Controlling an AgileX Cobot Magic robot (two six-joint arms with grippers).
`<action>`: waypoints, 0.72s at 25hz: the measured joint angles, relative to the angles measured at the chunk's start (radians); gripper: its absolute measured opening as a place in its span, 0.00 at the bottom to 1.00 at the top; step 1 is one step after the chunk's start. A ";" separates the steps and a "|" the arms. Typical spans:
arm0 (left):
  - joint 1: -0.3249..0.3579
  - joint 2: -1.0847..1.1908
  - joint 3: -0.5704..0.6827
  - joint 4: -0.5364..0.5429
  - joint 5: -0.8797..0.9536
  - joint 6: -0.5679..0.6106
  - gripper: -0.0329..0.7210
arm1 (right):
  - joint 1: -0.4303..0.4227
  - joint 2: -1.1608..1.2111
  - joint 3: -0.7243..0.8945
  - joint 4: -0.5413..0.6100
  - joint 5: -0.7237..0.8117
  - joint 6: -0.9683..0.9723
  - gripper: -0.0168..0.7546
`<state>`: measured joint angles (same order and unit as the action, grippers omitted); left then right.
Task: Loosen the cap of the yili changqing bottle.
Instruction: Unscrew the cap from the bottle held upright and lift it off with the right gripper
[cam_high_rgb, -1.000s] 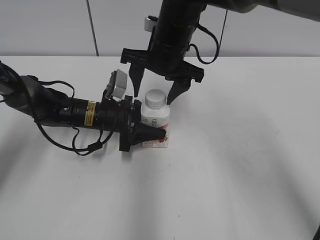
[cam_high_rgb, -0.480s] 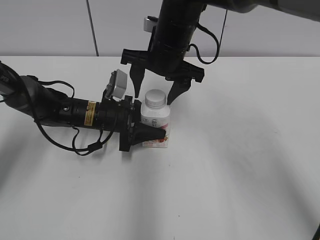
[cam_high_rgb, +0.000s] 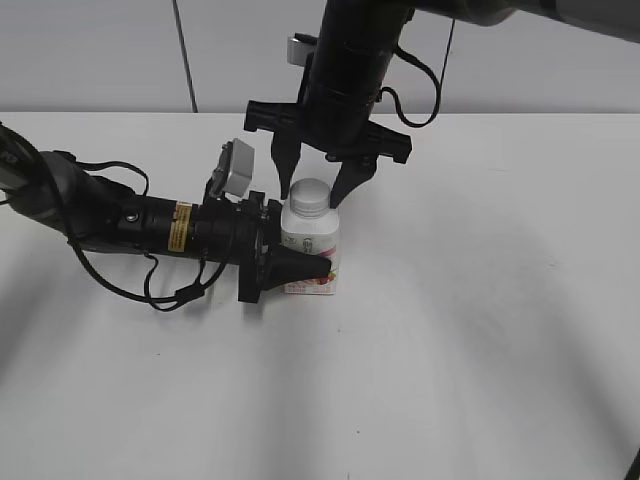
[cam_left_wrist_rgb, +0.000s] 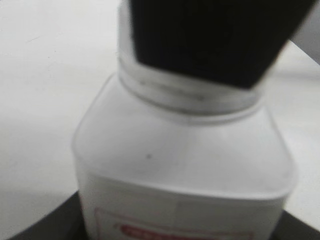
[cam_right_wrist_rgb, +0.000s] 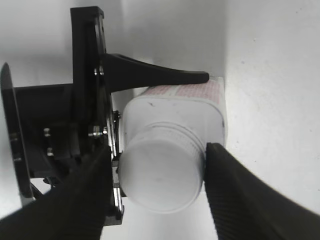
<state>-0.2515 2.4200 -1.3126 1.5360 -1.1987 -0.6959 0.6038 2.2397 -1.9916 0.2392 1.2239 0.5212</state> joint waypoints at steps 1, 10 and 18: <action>0.000 0.000 0.000 0.000 0.000 0.000 0.57 | 0.000 0.000 0.000 -0.004 0.002 -0.002 0.57; 0.000 0.000 0.000 0.000 0.000 0.000 0.57 | 0.000 0.000 0.000 -0.006 0.006 -0.040 0.54; 0.000 0.000 0.000 0.000 -0.001 0.000 0.57 | 0.000 0.000 0.000 -0.003 0.006 -0.317 0.54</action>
<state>-0.2513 2.4200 -1.3126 1.5360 -1.1996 -0.6959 0.6038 2.2397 -1.9916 0.2359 1.2299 0.2039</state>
